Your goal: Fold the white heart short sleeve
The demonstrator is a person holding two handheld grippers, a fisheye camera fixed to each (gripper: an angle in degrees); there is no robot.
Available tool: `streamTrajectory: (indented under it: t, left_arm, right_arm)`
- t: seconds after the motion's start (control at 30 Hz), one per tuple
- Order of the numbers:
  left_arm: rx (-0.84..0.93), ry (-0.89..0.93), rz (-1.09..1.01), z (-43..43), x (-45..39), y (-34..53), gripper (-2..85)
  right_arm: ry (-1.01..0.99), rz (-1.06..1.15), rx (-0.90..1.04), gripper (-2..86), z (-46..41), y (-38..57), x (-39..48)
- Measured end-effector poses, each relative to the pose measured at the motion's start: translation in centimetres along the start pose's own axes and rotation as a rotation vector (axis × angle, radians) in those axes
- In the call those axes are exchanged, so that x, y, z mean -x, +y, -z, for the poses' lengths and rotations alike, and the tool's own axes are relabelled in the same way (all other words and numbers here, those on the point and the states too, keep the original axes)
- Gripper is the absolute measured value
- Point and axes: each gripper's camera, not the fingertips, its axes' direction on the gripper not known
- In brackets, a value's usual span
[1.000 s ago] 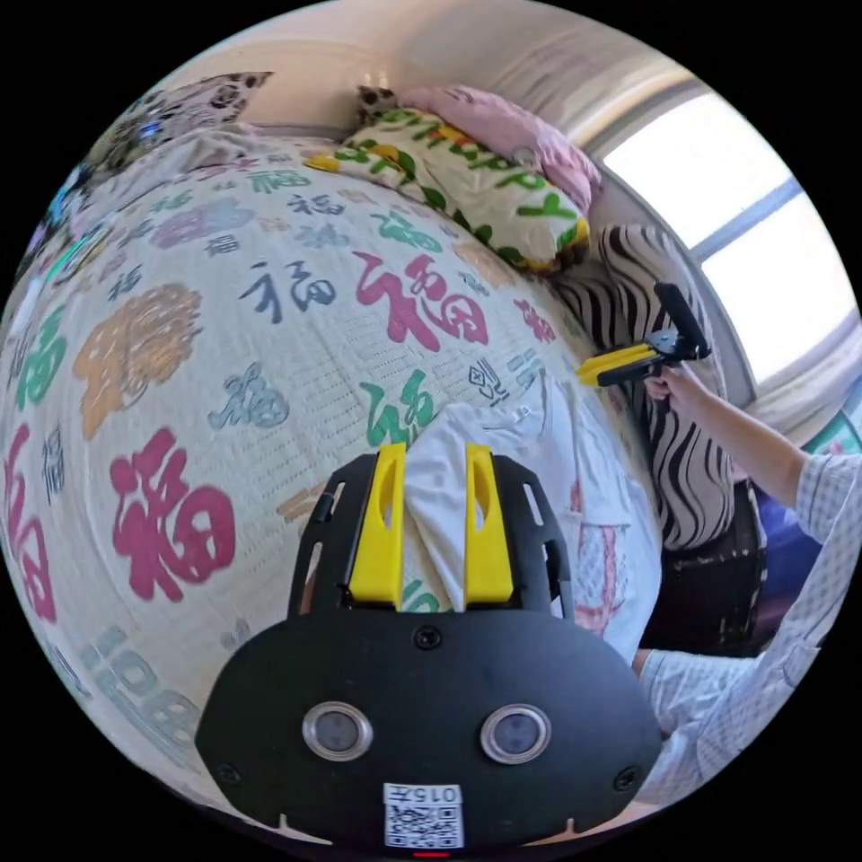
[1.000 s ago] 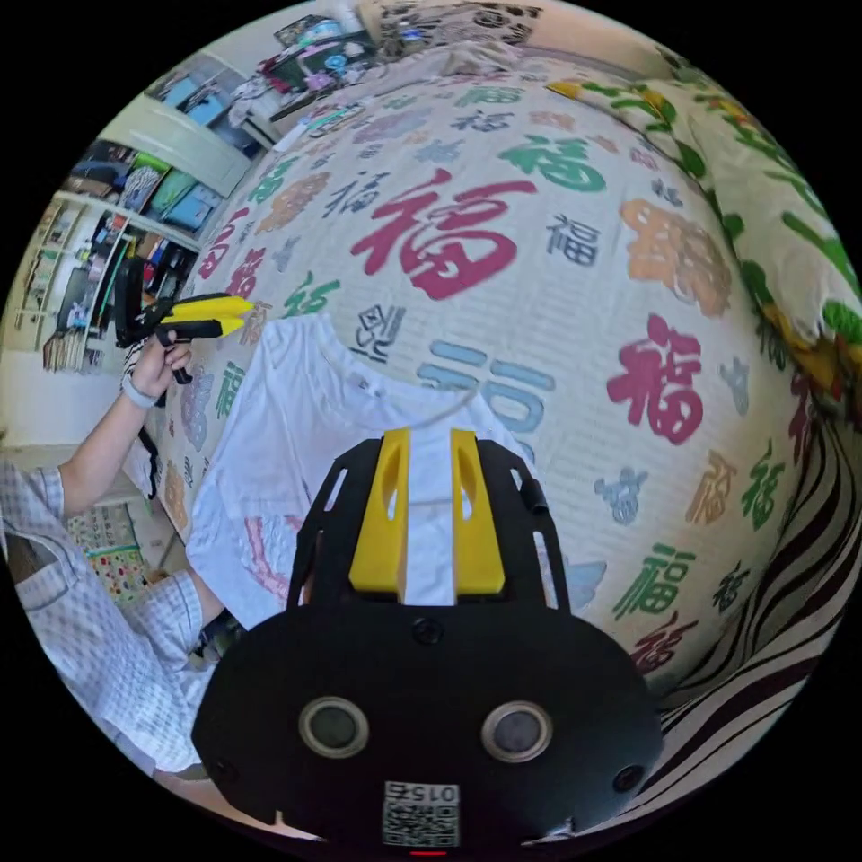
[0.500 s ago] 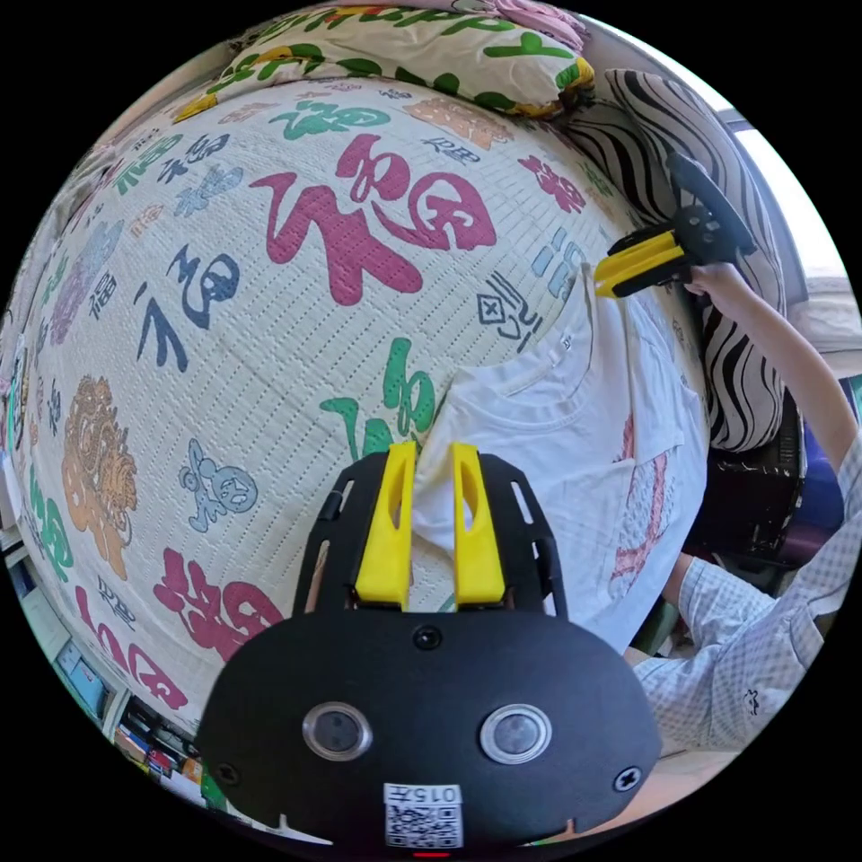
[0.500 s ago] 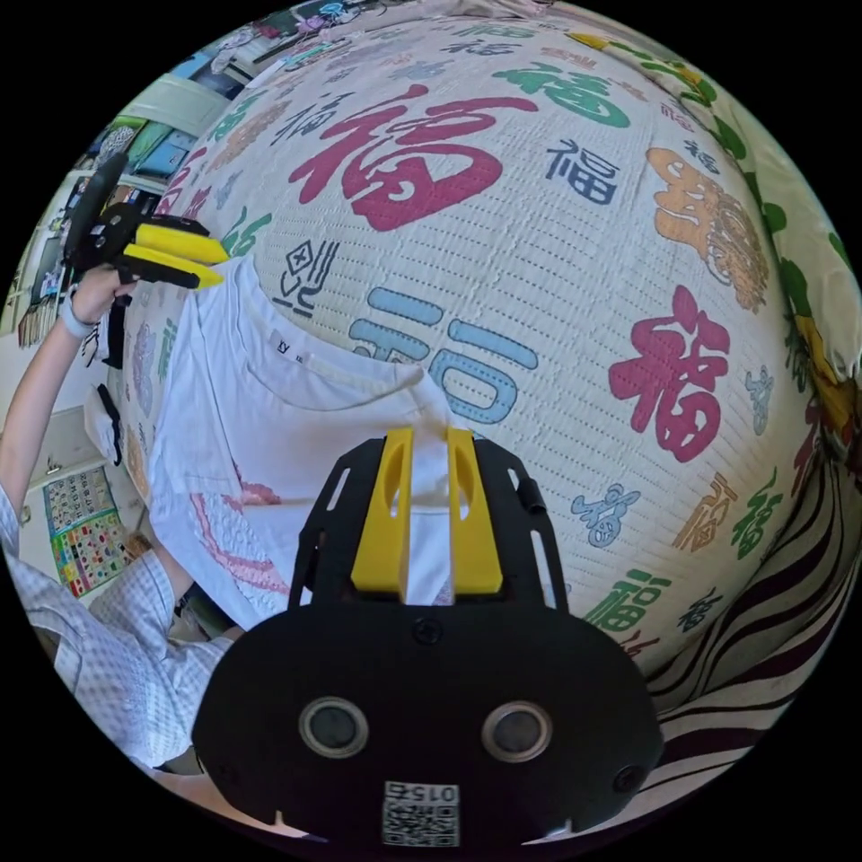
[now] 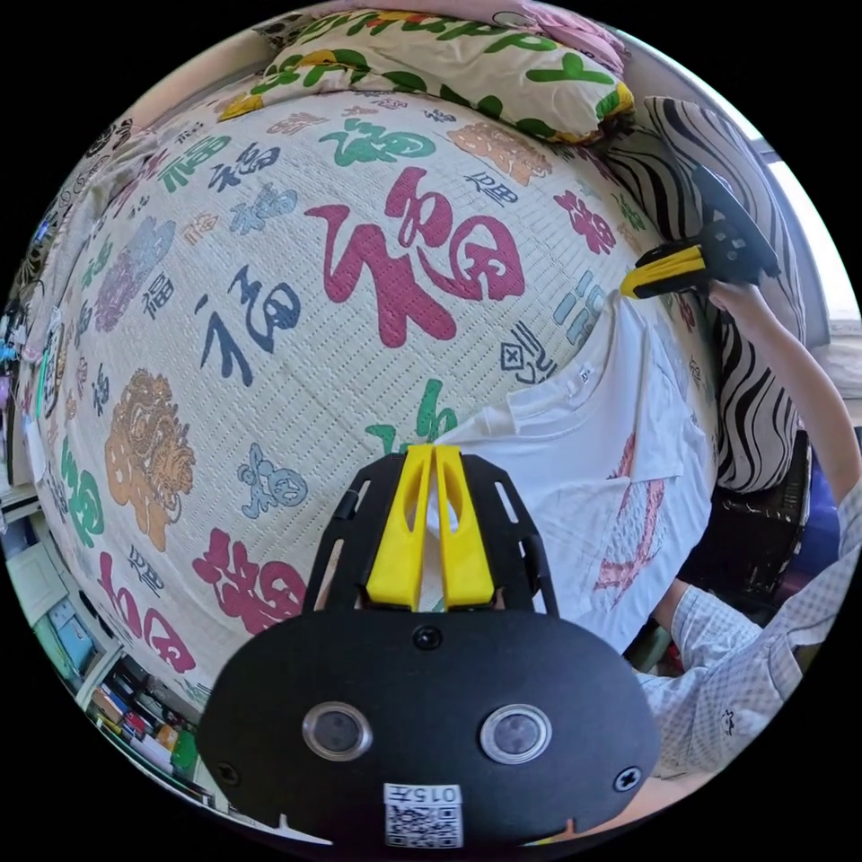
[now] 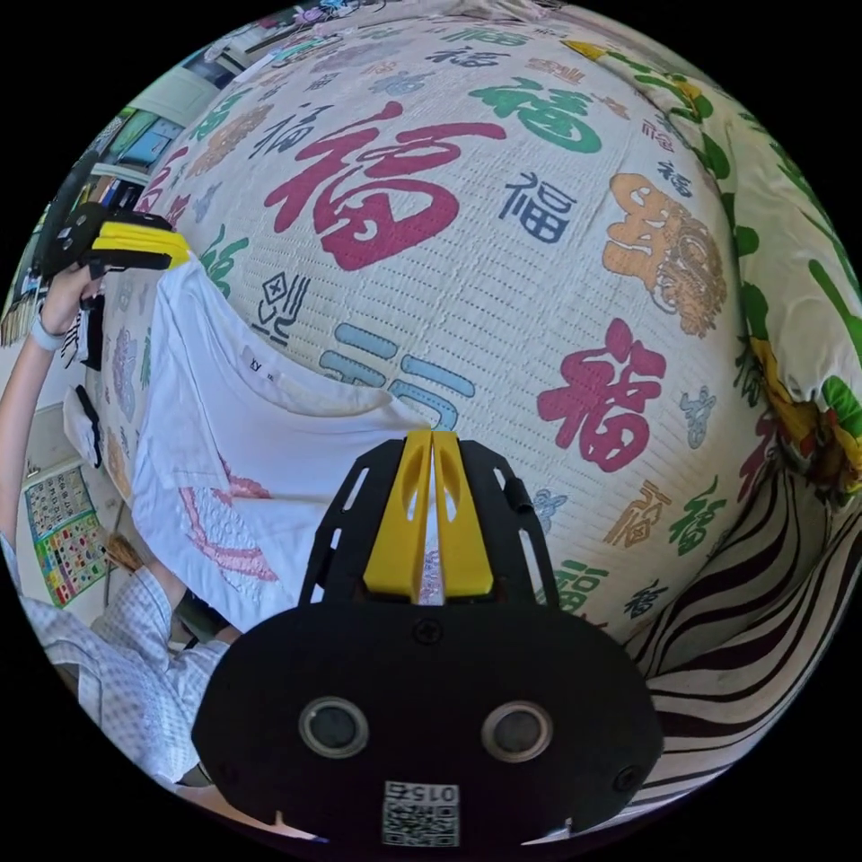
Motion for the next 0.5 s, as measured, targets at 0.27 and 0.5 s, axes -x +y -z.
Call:
streamTrajectory:
  t: [0.27,0.5]
  left_arm:
    - [-0.082,-0.152,0.078,3.0,-0.4,-1.8,-0.8]
    - [-0.149,-0.256,0.026,5.7,-2.1,0.4,-0.6]
  right_arm:
    - [0.074,-0.144,-0.136,-0.8,0.1,1.1,-3.4]
    - [0.112,-0.109,-0.212,-0.7,-0.1,4.2,-4.6]
